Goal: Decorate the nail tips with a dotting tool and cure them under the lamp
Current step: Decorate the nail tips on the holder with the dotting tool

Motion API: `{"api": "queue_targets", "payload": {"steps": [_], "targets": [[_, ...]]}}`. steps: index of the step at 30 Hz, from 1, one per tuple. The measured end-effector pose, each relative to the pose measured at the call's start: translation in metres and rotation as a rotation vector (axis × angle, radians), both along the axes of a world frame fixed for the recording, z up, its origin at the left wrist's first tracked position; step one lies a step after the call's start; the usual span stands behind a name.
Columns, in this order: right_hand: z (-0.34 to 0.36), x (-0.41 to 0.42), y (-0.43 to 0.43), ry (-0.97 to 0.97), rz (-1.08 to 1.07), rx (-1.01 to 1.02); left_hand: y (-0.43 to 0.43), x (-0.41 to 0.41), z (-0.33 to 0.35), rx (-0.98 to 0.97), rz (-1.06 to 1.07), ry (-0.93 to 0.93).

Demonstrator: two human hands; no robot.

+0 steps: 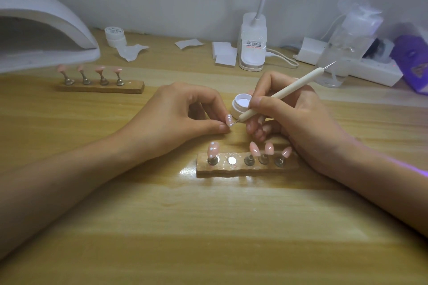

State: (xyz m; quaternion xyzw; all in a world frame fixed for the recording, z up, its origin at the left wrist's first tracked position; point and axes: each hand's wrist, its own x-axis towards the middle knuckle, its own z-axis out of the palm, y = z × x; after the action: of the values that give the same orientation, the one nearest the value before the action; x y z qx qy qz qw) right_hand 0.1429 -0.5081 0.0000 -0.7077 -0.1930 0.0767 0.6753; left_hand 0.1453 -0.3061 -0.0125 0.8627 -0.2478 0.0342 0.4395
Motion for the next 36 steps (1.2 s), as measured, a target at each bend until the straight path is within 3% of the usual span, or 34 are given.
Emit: {"api": "queue_targets", "payload": {"steps": [24, 36], "targets": [[0.0011, 0.0005, -0.0009, -0.050, 0.015, 0.091, 0.0007, 0.0005, -0.0009, -0.005, -0.001, 0.013], [-0.0018, 0.0031, -0.0009, -0.023, -0.003, 0.018, 0.0011, 0.0006, -0.0008, -0.012, -0.005, 0.018]]}}
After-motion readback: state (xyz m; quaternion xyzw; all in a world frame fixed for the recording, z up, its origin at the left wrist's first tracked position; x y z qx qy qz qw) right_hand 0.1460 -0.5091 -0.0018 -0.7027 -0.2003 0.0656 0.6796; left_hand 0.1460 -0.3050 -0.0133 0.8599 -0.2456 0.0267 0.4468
